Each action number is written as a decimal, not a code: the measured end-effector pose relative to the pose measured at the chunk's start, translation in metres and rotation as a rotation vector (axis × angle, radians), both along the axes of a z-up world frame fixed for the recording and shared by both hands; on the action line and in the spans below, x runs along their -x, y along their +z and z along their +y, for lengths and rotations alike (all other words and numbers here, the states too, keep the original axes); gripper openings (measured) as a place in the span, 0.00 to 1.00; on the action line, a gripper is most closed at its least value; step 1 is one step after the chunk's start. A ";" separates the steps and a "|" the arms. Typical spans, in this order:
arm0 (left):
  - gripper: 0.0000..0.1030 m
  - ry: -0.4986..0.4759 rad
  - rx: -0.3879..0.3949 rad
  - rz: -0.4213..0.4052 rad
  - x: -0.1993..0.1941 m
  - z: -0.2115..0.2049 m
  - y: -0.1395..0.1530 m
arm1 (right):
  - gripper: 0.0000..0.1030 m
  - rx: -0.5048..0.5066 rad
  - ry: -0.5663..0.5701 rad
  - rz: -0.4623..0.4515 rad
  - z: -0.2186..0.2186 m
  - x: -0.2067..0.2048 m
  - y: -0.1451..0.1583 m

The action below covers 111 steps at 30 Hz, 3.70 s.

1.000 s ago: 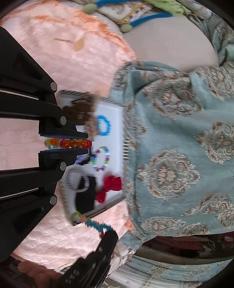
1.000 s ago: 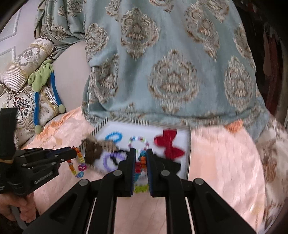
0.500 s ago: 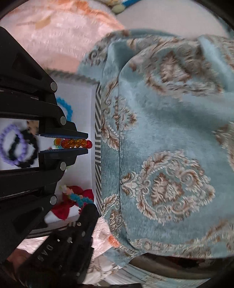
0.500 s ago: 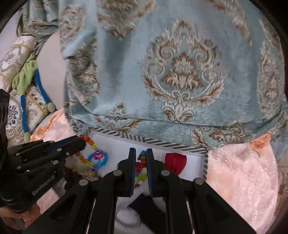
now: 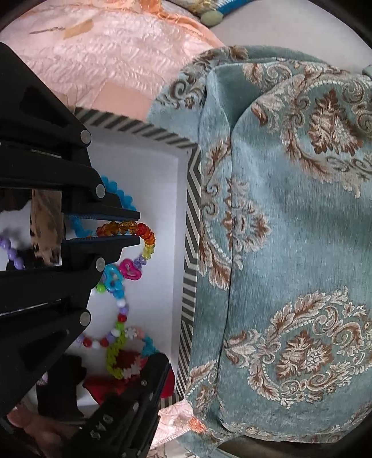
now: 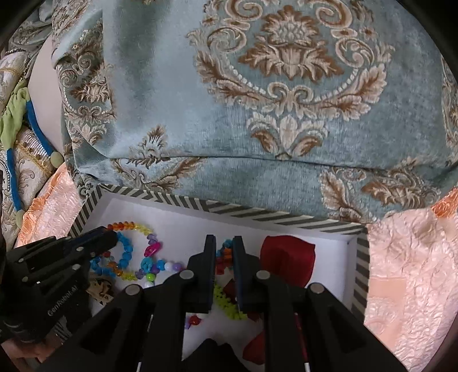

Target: Organize jewelry

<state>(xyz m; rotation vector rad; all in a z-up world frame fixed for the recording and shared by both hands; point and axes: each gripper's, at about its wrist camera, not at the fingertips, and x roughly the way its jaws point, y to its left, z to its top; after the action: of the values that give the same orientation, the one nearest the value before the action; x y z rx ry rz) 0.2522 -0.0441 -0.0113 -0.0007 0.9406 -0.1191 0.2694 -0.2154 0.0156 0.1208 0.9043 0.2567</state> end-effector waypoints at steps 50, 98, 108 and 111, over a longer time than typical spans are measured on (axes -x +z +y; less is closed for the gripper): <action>0.16 0.133 -0.088 0.067 0.118 0.092 -0.004 | 0.25 -0.040 -0.047 0.159 -0.074 0.165 -0.020; 0.76 0.050 0.039 -0.151 0.209 0.038 0.051 | 0.66 0.009 -0.130 -0.158 -0.061 0.256 0.033; 0.76 0.029 -0.096 -0.348 0.243 0.002 0.070 | 1.00 0.203 -0.114 -0.342 -0.016 0.298 0.059; 0.76 0.026 -0.058 -0.302 0.237 0.004 0.066 | 1.00 0.206 -0.139 -0.309 -0.021 0.293 0.057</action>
<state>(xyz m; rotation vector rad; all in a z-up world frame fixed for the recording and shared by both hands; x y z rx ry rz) 0.0148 -0.0403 0.0549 0.0570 0.6420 -0.0653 -0.0240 -0.2366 0.0726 -0.0461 0.6076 0.0490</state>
